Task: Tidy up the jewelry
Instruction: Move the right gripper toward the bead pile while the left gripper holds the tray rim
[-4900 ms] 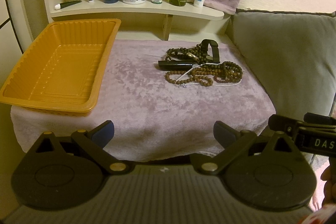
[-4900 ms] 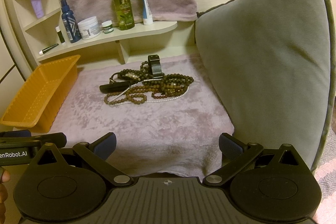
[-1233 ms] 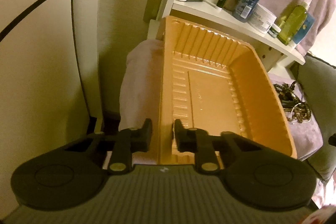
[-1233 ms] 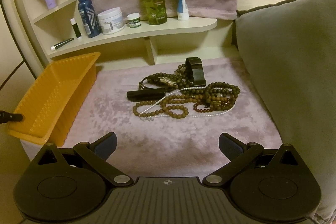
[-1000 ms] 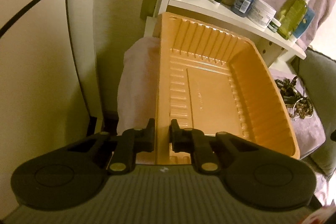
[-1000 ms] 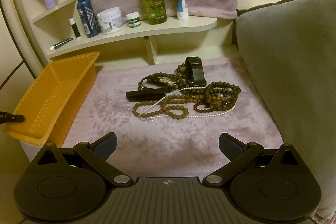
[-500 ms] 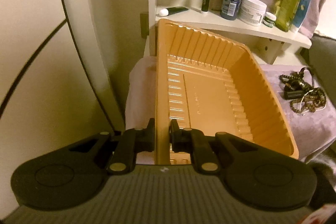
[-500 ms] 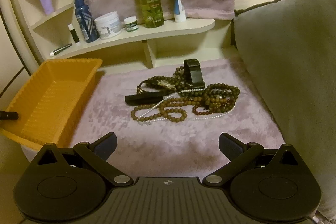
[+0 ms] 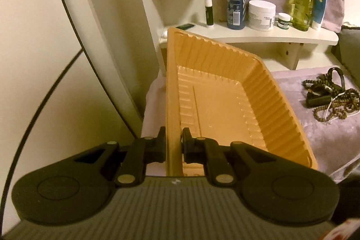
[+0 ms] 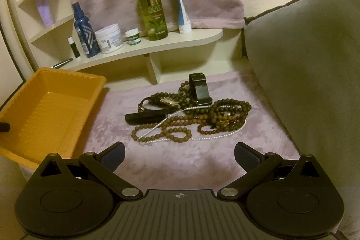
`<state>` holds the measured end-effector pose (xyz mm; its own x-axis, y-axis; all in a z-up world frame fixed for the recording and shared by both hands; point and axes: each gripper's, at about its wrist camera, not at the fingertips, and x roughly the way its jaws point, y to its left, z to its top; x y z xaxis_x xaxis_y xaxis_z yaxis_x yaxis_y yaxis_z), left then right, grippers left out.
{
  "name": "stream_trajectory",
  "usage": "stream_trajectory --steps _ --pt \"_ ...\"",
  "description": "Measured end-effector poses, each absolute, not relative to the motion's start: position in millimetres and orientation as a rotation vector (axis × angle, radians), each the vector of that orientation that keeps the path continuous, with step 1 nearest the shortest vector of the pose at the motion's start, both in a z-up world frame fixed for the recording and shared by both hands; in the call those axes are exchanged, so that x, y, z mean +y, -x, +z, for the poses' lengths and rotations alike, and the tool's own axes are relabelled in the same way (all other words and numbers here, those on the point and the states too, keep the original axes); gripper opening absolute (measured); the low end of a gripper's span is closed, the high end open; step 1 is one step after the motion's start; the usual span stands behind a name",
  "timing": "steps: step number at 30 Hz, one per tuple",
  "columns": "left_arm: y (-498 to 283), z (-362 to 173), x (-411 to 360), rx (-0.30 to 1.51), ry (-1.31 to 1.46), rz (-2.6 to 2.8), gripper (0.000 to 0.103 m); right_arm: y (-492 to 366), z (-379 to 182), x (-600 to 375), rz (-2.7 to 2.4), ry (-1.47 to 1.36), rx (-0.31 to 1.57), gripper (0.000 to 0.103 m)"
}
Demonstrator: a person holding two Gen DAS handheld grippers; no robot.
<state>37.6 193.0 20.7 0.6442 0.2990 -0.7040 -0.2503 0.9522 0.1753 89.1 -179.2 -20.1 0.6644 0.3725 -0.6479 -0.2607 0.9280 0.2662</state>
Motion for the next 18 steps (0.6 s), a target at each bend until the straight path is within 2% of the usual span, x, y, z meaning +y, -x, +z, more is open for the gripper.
stream_trajectory --steps 18 --pt "-43.7 20.1 183.9 0.816 -0.125 0.336 0.012 -102.3 -36.6 -192.9 0.36 -0.175 0.734 0.103"
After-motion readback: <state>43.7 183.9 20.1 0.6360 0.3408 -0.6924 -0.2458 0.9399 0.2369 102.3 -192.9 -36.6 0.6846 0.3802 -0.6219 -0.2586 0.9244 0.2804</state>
